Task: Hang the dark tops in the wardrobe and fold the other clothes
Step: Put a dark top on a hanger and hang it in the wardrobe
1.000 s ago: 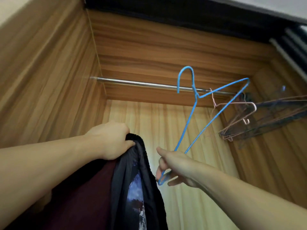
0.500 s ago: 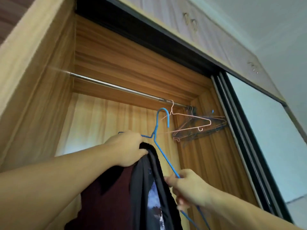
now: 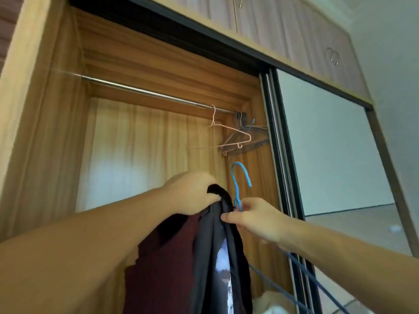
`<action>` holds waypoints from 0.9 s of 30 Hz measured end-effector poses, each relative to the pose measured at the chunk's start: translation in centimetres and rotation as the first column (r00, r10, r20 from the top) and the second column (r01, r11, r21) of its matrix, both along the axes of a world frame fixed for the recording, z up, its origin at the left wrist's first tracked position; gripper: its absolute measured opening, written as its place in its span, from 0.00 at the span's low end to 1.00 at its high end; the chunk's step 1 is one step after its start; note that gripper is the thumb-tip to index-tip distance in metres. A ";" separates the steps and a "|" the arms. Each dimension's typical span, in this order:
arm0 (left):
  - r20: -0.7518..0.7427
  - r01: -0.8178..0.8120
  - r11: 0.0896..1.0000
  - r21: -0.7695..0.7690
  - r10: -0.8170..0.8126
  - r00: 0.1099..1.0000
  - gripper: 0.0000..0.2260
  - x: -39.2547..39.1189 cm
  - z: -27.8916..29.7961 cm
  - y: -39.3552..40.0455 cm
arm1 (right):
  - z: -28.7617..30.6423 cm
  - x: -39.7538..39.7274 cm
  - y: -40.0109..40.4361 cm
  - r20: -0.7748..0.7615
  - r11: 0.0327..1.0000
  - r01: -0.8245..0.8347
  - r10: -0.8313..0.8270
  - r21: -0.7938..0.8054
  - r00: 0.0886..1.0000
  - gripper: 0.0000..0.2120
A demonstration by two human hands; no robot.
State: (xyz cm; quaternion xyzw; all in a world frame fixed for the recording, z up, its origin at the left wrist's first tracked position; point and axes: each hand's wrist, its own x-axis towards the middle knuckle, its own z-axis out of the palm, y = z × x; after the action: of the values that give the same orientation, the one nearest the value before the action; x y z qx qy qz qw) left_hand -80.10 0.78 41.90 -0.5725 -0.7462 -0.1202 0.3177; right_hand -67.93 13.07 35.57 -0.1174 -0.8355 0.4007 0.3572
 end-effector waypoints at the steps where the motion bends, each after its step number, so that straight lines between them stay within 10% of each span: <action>1: -0.007 0.033 0.999 0.000 -0.033 0.999 0.13 2.1 -0.4 0.9 | -0.7 2.1 0.8 -0.012 0.999 0.029 -0.029 0.017 1.000 0.09; 8: 0.003 0.136 0.981 -0.141 -0.137 0.991 0.14 11.6 -5.2 5.1 | -9.6 10.1 3.5 -0.037 0.952 -0.012 0.001 -0.305 0.999 0.15; 27: 0.450 0.064 0.961 0.268 -0.184 0.874 0.23 12.0 -30.1 3.8 | -18.1 13.7 5.0 0.037 0.946 0.313 -0.317 0.088 0.948 0.13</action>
State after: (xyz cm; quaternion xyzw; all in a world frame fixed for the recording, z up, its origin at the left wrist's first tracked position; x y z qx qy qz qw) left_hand -68.14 4.61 11.79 -0.5296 -0.7417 -0.3669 0.1865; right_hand -54.25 18.11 17.45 -0.2451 -0.8304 0.3013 0.3996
